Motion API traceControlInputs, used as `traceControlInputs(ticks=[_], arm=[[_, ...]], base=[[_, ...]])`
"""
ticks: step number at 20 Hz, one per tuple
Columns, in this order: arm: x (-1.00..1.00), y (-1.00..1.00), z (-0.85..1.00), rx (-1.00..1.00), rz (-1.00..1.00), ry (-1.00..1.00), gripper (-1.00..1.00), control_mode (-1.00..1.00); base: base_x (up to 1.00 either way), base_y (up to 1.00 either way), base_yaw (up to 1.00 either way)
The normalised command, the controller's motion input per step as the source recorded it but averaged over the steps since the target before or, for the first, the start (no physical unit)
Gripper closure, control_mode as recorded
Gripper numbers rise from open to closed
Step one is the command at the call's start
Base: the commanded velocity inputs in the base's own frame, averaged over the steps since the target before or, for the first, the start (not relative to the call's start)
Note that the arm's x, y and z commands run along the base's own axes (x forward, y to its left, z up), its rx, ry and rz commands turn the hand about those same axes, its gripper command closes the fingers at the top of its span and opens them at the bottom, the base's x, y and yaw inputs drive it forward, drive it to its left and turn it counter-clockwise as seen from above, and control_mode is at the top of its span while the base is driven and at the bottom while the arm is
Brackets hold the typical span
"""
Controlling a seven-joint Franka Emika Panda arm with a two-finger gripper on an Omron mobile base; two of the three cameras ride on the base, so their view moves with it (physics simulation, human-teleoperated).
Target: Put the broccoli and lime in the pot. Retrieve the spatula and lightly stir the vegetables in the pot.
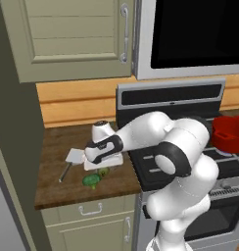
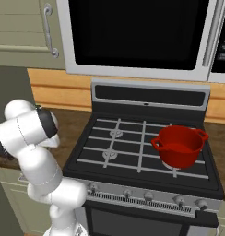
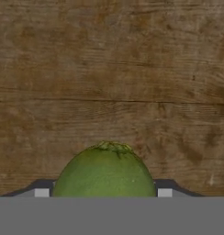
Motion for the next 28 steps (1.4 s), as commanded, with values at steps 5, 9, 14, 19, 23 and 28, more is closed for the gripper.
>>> traceControlInputs(ticks=[5,9,14,19,23,28], arm=[[-0.41,-0.61,0.42,0.00,-0.03,-0.11,1.00,-1.00],[-0.84,-0.99,0.71,0.00,-0.04,-0.29,1.00,-1.00],[-0.87,-1.00,0.87,0.03,-0.04,-0.38,1.00,-1.00],[-0.56,-1.00,0.75,0.03,-0.06,-0.36,1.00,-1.00],[-0.23,-1.00,0.69,0.00,-0.08,-0.37,1.00,-1.00],[0.00,-1.00,0.82,0.00,-0.08,-0.29,1.00,-1.00]], base=[[0.00,0.00,0.00],[0.00,0.00,0.00],[0.00,0.00,0.00],[0.00,0.00,0.00],[0.00,0.00,0.00],[0.00,0.00,0.00]])
